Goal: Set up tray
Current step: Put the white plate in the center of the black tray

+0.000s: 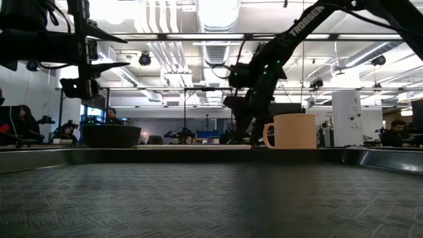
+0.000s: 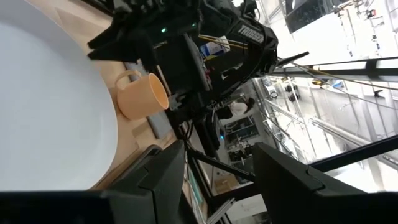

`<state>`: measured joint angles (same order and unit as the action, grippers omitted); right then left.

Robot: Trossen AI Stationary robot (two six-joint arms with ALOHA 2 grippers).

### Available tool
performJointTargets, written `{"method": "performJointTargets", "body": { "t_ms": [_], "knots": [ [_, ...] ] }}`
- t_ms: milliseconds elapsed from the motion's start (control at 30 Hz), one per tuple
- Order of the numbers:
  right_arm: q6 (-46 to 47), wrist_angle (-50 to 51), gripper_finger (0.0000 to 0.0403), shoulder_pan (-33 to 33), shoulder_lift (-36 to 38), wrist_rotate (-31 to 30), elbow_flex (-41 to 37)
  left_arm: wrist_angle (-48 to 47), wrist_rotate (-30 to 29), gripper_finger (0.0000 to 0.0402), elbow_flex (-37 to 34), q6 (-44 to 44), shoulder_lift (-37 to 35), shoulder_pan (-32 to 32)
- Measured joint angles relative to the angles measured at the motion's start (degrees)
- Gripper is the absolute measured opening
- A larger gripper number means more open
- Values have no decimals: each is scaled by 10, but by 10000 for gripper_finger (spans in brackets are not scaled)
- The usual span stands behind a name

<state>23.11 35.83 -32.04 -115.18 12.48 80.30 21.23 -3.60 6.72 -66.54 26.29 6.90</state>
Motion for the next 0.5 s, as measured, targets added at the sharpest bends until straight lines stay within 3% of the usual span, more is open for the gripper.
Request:
{"method": "performJointTargets", "body": {
  "t_ms": [267, 500],
  "knots": [
    [5, 0, 206, 17, -22, -65, 26, 0, -12, 171, 0, -2, 15, 0],
    [-1, -2, 171, 17, -32, -62, 27, 0, -12, 171, 0, -3, 34, 0]
  ]
}}
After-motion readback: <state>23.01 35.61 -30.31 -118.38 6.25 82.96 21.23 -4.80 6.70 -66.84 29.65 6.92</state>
